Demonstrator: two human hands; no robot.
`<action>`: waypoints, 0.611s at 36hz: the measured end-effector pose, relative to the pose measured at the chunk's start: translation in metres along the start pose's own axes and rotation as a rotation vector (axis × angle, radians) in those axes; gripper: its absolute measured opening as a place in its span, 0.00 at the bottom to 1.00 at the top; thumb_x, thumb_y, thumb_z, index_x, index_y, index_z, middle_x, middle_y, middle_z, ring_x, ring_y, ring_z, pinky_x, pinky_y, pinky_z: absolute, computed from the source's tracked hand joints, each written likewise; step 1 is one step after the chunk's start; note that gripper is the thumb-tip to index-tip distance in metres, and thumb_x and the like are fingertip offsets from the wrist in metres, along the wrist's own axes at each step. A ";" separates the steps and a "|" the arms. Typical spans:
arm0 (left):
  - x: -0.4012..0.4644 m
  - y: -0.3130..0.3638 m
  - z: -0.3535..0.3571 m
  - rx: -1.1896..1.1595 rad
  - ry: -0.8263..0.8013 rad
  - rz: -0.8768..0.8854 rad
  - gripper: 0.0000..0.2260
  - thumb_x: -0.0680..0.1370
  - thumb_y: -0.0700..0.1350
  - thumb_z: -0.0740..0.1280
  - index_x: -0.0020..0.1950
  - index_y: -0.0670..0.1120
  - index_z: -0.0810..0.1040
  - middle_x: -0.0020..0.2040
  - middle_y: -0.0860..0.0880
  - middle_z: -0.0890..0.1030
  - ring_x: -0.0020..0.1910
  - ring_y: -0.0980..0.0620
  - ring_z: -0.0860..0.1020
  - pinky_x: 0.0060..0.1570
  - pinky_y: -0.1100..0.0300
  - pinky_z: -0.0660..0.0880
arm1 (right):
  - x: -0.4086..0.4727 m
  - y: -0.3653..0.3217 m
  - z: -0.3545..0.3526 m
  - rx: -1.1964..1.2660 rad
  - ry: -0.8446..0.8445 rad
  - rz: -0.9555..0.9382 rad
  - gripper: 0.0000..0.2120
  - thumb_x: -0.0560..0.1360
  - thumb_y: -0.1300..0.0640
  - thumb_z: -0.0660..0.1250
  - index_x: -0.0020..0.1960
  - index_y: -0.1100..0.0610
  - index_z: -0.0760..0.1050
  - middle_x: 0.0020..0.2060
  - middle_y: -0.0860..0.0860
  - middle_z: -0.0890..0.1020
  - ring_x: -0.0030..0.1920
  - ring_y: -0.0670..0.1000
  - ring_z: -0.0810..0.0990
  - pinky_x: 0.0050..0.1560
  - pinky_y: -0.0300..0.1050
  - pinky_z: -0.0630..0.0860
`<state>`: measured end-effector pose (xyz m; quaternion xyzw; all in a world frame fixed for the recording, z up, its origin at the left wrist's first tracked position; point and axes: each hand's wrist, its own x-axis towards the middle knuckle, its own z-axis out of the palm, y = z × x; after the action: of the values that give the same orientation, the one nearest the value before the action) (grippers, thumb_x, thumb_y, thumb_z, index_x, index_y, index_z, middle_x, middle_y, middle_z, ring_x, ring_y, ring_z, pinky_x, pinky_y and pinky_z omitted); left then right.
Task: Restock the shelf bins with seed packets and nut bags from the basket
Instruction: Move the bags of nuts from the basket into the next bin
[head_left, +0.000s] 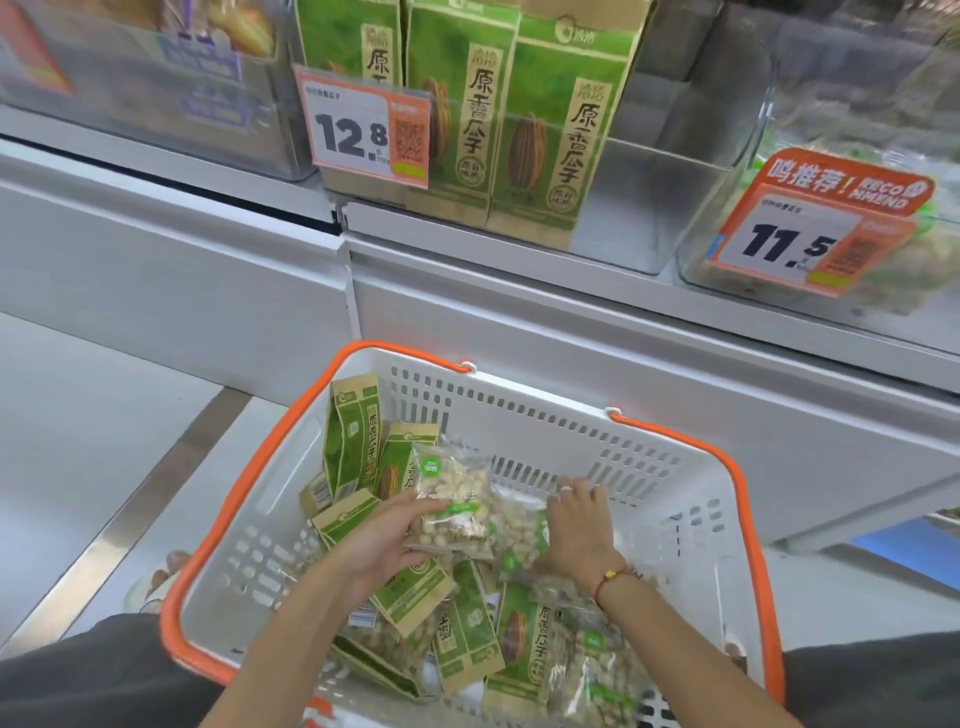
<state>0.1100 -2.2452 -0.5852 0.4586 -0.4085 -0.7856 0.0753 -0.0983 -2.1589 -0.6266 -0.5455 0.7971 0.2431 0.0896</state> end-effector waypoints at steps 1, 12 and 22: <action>-0.001 0.001 0.002 0.011 0.017 0.009 0.41 0.72 0.48 0.70 0.78 0.47 0.49 0.77 0.45 0.57 0.74 0.46 0.61 0.67 0.52 0.67 | -0.003 0.000 -0.001 0.025 -0.024 -0.017 0.21 0.71 0.40 0.68 0.57 0.53 0.73 0.58 0.51 0.73 0.63 0.54 0.68 0.67 0.51 0.59; -0.007 0.019 0.011 0.090 0.231 0.060 0.24 0.80 0.44 0.63 0.73 0.41 0.61 0.74 0.41 0.62 0.60 0.47 0.73 0.56 0.54 0.76 | -0.031 0.033 -0.043 0.962 0.244 0.248 0.06 0.73 0.52 0.69 0.40 0.52 0.77 0.38 0.46 0.80 0.44 0.48 0.79 0.42 0.39 0.72; -0.040 0.044 0.083 -0.049 0.050 0.304 0.27 0.79 0.61 0.53 0.75 0.52 0.58 0.65 0.49 0.70 0.68 0.41 0.69 0.64 0.45 0.68 | -0.074 0.013 -0.095 1.587 0.461 0.074 0.08 0.71 0.51 0.73 0.43 0.55 0.80 0.40 0.48 0.83 0.43 0.44 0.79 0.43 0.30 0.73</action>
<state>0.0565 -2.2071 -0.5069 0.4090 -0.4518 -0.7633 0.2146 -0.0699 -2.1397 -0.5107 -0.3297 0.7474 -0.5073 0.2745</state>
